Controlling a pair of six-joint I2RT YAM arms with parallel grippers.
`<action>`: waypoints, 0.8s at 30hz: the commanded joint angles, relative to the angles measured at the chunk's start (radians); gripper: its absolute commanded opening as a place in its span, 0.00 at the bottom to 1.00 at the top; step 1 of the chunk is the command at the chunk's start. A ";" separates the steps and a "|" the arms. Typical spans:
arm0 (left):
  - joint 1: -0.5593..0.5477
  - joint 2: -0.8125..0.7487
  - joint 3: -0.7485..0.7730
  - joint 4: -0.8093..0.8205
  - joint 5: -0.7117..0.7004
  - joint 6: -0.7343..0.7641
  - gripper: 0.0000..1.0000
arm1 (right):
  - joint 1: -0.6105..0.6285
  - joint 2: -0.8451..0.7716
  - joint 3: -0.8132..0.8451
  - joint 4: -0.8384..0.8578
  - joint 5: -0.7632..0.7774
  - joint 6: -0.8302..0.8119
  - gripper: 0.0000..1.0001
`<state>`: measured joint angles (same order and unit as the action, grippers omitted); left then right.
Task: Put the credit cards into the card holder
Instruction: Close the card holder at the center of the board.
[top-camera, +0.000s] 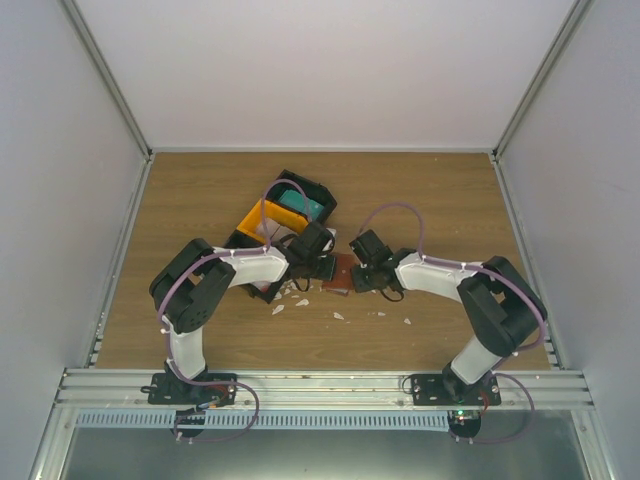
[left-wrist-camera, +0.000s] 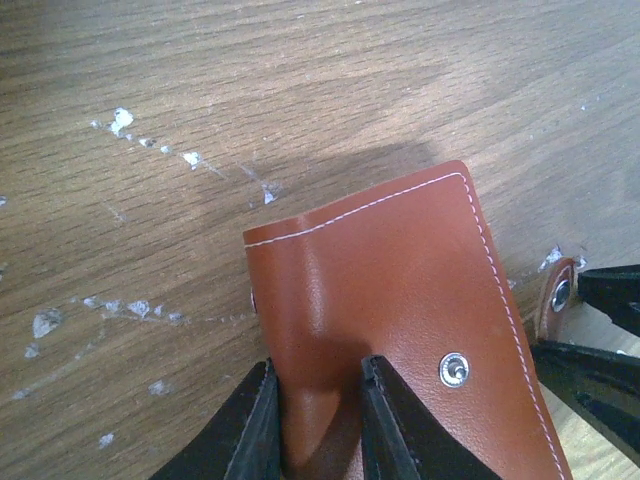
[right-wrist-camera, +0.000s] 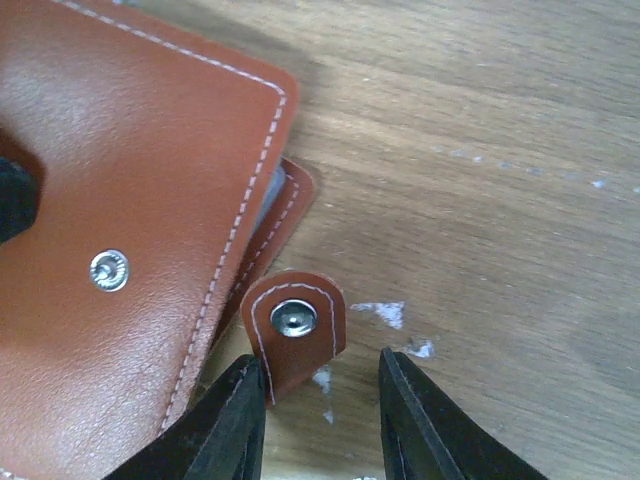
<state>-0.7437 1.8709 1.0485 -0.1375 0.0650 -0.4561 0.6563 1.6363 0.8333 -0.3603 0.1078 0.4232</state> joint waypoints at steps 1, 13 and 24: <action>0.003 0.065 -0.071 -0.138 -0.073 0.048 0.18 | -0.010 -0.041 -0.039 0.007 0.176 0.129 0.33; 0.003 0.013 -0.071 -0.077 0.064 0.027 0.25 | -0.044 -0.140 -0.007 -0.073 0.142 0.207 0.39; 0.003 -0.055 -0.051 -0.080 0.071 0.020 0.41 | -0.060 -0.128 0.006 -0.040 -0.064 0.272 0.39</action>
<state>-0.7368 1.8446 1.0229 -0.1448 0.1333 -0.4515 0.6025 1.5002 0.8268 -0.4259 0.1135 0.6357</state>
